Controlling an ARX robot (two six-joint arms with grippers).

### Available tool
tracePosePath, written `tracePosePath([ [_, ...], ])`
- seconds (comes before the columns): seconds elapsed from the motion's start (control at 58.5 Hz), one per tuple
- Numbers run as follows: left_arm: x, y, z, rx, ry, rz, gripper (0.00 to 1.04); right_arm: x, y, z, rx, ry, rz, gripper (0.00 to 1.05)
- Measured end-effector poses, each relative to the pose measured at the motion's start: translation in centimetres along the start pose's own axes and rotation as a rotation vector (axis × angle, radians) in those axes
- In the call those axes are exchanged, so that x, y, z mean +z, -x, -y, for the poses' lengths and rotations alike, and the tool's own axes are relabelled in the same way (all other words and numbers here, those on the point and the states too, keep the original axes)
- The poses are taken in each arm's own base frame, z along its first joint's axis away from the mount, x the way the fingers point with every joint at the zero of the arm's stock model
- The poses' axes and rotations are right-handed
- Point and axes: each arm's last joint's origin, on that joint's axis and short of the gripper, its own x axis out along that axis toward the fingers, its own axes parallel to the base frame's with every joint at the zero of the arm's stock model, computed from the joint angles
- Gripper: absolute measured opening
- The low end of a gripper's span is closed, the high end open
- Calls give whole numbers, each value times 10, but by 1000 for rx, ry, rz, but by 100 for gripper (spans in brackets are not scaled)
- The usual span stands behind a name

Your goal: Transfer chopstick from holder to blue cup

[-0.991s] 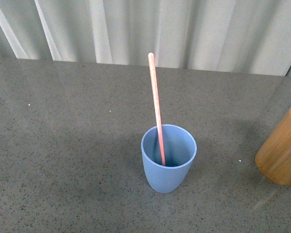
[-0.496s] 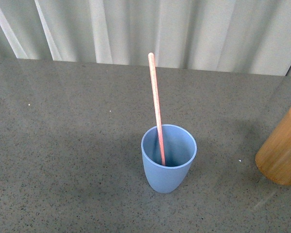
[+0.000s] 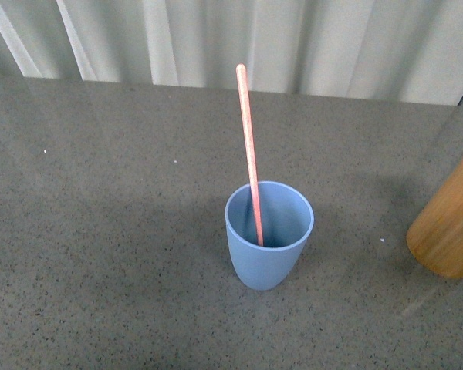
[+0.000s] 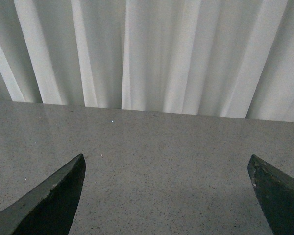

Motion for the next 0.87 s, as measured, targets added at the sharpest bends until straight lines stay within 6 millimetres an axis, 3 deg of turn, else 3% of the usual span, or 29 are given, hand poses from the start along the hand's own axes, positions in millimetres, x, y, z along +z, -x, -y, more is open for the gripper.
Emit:
tracePosePath([
  [0.872, 0, 0, 0, 0, 0, 0, 98, 0, 0, 0, 0, 0, 0, 95],
])
